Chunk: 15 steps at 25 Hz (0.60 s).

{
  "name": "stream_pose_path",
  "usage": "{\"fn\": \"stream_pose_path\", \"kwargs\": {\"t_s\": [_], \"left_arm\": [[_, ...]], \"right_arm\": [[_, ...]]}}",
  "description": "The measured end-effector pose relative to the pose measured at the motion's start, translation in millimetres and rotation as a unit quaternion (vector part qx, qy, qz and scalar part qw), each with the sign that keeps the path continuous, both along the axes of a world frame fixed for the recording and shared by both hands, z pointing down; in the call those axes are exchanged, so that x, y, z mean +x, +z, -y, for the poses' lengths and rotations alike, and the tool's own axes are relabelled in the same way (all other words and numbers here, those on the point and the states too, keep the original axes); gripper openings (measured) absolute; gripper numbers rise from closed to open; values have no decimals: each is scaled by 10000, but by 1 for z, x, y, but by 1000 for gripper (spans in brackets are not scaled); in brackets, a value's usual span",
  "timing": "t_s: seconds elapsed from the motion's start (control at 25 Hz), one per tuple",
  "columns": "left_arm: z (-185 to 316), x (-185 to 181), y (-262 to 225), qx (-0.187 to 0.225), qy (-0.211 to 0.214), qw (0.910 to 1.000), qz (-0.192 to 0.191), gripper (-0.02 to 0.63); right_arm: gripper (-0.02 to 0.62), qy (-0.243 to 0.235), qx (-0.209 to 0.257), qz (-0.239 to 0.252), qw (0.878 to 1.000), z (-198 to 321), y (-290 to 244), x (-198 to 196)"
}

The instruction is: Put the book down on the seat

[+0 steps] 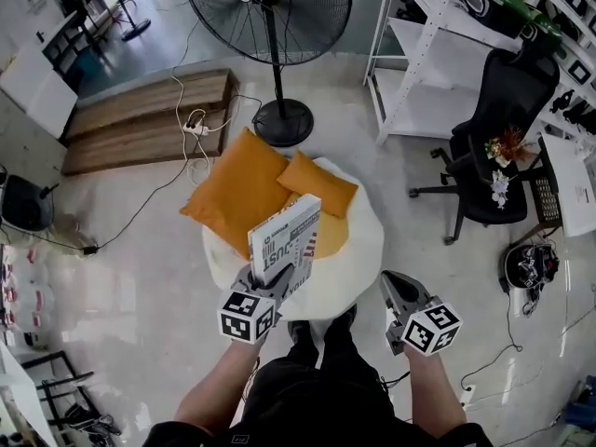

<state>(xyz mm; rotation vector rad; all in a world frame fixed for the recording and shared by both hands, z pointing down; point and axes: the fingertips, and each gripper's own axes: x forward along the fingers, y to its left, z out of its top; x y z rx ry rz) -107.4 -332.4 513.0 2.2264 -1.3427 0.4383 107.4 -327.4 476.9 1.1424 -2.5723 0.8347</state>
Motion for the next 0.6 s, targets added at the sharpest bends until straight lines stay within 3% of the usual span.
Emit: {"fn": "stream_pose_path", "kwargs": {"t_s": [0.6], "left_arm": [[54, 39, 129, -670, 12, 9977, -103, 158]], "right_arm": [[9, -374, -632, -196, 9971, 50, 112, -3]]}}
